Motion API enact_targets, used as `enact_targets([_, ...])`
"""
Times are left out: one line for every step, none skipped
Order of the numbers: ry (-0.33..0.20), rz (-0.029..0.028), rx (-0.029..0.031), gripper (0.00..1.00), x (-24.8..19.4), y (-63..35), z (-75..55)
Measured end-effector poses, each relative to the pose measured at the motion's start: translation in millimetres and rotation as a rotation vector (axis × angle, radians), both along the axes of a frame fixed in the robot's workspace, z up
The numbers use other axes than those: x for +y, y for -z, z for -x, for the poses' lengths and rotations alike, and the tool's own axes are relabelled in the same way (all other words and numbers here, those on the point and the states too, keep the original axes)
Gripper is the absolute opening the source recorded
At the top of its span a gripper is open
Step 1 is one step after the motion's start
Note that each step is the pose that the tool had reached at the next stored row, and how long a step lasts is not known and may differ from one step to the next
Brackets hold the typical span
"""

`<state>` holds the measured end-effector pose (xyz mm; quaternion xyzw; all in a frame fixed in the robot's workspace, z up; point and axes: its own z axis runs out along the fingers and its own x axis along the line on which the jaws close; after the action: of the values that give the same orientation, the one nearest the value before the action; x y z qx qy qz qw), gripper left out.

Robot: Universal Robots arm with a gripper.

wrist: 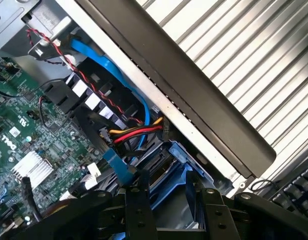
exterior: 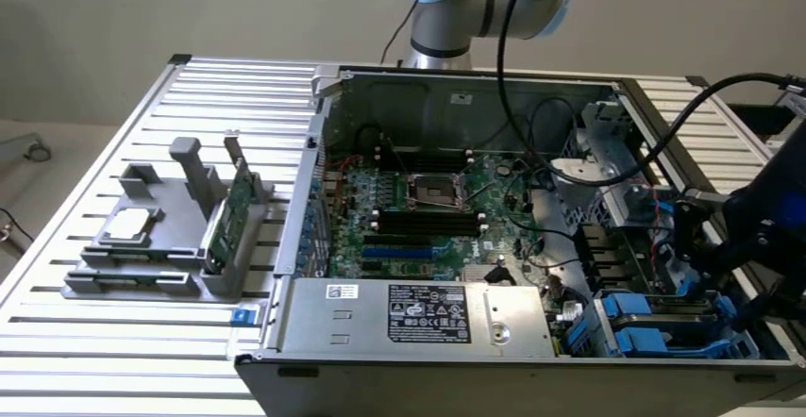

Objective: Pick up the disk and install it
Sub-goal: 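Insert the first disk wire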

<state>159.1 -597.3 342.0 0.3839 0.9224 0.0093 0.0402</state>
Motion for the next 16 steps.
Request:
enact_targets([0.006,-0.0003,0.0,0.42,0.7,0.4,0.0])
enact_targets([0.012,-0.0003,0.0,0.42,1.2,0.5,0.0])
enact_targets([0.018,-0.0002,0.0,0.42,1.6,0.5,0.0])
enact_targets([0.025,-0.0003,0.0,0.42,1.9,0.5,-0.1])
enact_targets([0.031,-0.0003,0.0,0.42,2.2,0.5,-0.1])
enact_targets([0.038,-0.0003,0.0,0.42,2.5,0.5,-0.1])
enact_targets([0.045,-0.0004,0.0,0.42,2.8,0.4,-0.1])
enact_targets([0.05,-0.0002,0.0,0.42,3.1,-0.1,-0.1])
enact_targets([0.055,0.0,0.0,0.42,3.5,-1.1,-0.1])
enact_targets([0.059,-0.0002,0.0,0.42,4.0,-2.3,-0.1])
enact_targets([0.062,-0.0003,0.0,0.42,4.5,-3.5,-0.1])
enact_targets([0.066,-0.0004,0.0,0.42,5.2,-4.2,-0.1])
enact_targets([0.069,-0.0003,0.0,0.42,6.0,-4.2,-0.1])
enact_targets([0.072,-0.0003,0.0,0.42,7.0,-4.2,-0.1])
enact_targets([0.075,-0.0003,0.0,0.42,7.8,-4.3,-0.1])
enact_targets([0.079,-0.0003,0.0,0.42,8.6,-4.2,-0.1])
